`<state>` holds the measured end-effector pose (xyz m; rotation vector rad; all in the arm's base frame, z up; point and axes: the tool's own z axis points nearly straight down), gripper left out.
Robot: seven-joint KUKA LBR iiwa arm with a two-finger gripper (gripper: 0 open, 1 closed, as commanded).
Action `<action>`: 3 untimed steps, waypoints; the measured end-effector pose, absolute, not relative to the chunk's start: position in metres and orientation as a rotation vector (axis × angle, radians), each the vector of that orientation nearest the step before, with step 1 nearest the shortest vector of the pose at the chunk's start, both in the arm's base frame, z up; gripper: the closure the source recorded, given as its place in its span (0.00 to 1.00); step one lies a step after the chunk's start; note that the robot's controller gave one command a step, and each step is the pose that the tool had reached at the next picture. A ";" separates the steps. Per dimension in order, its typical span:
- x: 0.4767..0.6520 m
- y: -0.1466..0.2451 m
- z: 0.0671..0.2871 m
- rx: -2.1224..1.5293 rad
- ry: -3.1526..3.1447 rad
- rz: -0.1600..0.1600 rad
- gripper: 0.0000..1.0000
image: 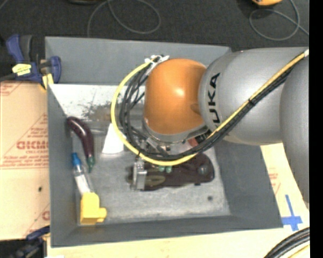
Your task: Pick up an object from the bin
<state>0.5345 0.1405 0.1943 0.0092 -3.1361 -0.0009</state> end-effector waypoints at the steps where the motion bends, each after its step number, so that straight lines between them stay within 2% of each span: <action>1: 0.536 0.140 0.199 0.004 -3.144 -0.003 0.00; 2: 0.536 0.115 0.188 0.086 -3.144 -0.005 0.00; 3: 0.536 0.086 0.167 -0.017 -3.143 0.000 0.00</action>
Offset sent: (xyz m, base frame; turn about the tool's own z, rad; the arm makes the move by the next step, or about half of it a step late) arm 0.0011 -0.0936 -0.0338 -0.1371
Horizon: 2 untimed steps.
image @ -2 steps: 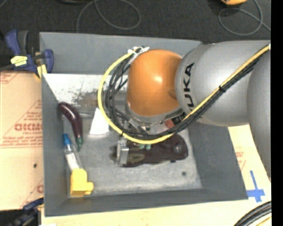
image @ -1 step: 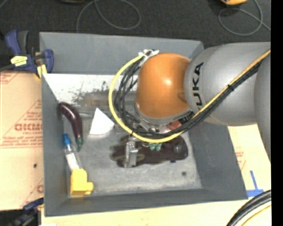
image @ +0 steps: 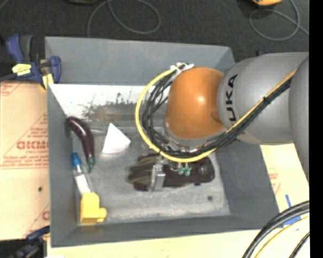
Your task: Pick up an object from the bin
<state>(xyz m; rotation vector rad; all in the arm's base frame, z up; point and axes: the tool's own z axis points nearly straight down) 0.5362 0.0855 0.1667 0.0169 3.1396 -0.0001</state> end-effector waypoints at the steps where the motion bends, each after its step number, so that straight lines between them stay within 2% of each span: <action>1: 0.526 0.073 0.150 0.324 3.123 0.005 0.00; 2: 0.527 0.059 0.132 0.072 3.138 0.001 0.00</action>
Offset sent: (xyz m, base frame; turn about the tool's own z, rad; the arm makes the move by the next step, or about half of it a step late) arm -0.0066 -0.0415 -0.0538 -0.1064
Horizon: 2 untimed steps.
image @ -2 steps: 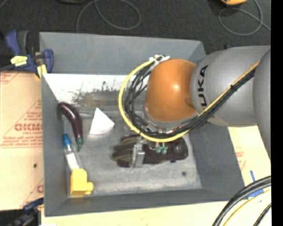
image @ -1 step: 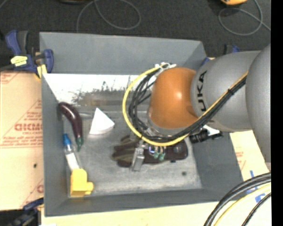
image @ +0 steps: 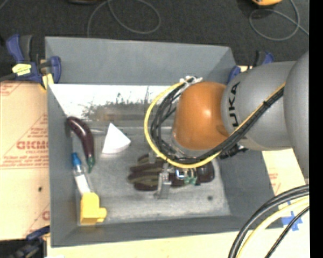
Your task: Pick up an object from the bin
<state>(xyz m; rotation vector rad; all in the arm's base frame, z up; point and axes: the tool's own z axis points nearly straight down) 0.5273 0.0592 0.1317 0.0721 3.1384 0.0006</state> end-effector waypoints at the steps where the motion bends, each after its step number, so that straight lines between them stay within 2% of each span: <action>1: 0.528 0.055 0.127 -0.032 3.139 0.000 0.00; 2: 0.515 0.063 0.105 -0.148 3.133 0.001 0.00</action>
Offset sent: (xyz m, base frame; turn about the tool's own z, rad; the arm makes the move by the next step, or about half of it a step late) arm -0.0189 0.0097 -0.0359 -0.1397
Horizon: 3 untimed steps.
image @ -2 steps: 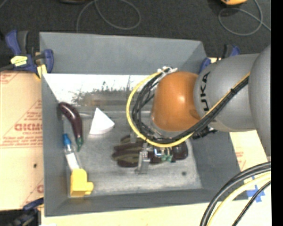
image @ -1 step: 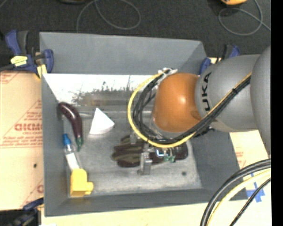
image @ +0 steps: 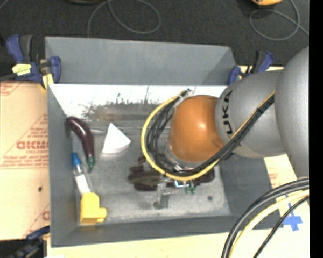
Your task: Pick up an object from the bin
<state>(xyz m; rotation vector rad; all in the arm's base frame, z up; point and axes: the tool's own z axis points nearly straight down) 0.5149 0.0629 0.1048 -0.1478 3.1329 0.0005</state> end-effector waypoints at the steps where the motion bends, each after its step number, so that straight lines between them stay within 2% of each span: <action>1: 0.496 0.056 0.107 0.389 3.117 0.001 1.00; 2: 0.496 0.056 0.107 0.390 3.116 0.001 1.00; 3: 0.495 0.048 0.146 0.373 3.123 0.000 1.00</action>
Offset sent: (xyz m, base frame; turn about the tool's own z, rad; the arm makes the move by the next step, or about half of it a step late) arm 0.0000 0.0000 0.0000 0.0000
